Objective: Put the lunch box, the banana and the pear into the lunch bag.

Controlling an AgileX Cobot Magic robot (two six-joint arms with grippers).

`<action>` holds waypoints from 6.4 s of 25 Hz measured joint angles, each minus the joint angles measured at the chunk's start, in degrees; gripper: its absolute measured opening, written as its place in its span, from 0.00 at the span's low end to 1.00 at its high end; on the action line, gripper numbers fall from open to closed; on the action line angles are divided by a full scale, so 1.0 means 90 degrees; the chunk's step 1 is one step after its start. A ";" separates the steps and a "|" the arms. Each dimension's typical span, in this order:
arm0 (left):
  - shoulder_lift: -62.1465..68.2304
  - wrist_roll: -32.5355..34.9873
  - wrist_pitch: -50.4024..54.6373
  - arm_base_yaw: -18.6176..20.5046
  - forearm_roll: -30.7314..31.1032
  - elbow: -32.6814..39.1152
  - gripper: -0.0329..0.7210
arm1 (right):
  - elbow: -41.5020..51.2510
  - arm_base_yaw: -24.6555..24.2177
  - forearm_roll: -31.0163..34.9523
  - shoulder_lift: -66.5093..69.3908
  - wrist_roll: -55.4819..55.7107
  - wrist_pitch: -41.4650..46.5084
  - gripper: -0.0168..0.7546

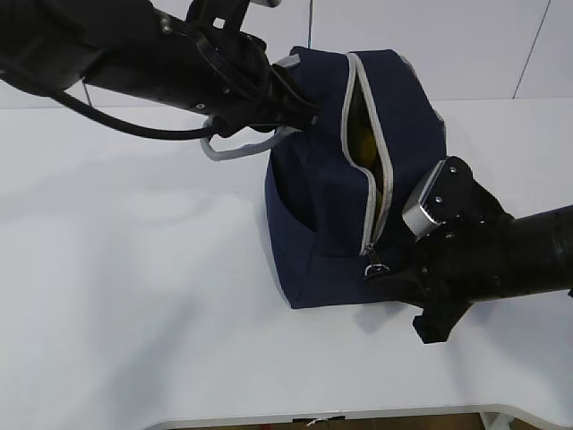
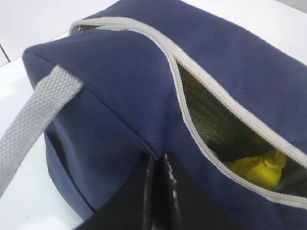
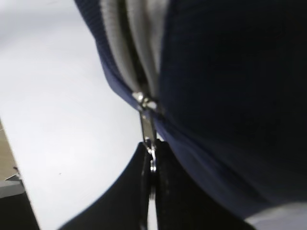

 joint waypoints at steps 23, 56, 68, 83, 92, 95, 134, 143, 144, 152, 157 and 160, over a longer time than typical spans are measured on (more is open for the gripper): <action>0.0000 0.0000 -0.0074 0.0000 0.0000 0.0000 0.02 | -0.0790 0.0000 -0.3383 -0.0925 0.4001 0.0650 0.05; 0.0000 0.0000 -0.0199 0.0000 0.0000 0.0000 0.02 | -0.3672 0.0000 -0.6444 -0.0935 0.7425 0.3258 0.05; 0.0000 0.0000 -0.0223 0.0000 -0.0097 0.0000 0.02 | -0.4354 0.0000 -0.6568 -0.0836 0.8353 0.3830 0.05; -0.0061 0.0011 0.0397 0.0223 -0.0610 0.0000 0.65 | -0.4398 0.0713 -0.7110 -0.0514 0.8457 0.3873 0.05; -0.0881 0.0011 0.0923 0.0820 -0.1087 0.0334 0.70 | -0.4398 0.0713 -0.7114 -0.0514 0.8471 0.3873 0.05; -0.1356 0.0011 0.0854 0.0820 -0.1265 0.0751 0.70 | -0.4398 0.0713 -0.7114 -0.0514 0.8471 0.3873 0.05; -0.0921 0.7044 0.1380 0.0030 -0.6854 0.2647 0.42 | -0.4398 0.0769 -0.6660 -0.0510 0.8333 0.3858 0.05; -0.0921 0.7063 0.1380 0.0030 -0.6854 0.2647 0.03 | -0.4398 0.0769 -0.6660 -0.0510 0.8333 0.3869 0.05; -0.0921 0.7063 0.1380 0.0030 -0.6854 0.2647 0.02 | -0.4398 0.0769 -0.6660 -0.0510 0.8333 0.3869 0.05; -0.0921 0.7072 0.1380 0.0030 -0.6871 0.2647 0.02 | -0.4661 0.0769 -0.6892 -0.0500 0.8777 0.3893 0.05; -0.0921 0.7078 0.1380 0.0030 -0.6889 0.2647 0.02 | -0.5132 0.0769 -0.7120 -0.0496 0.9543 0.3969 0.05; -0.0921 0.7087 0.1380 0.0030 -0.6899 0.2647 0.02 | -0.5269 0.0769 -0.7120 -0.0496 0.9889 0.3999 0.05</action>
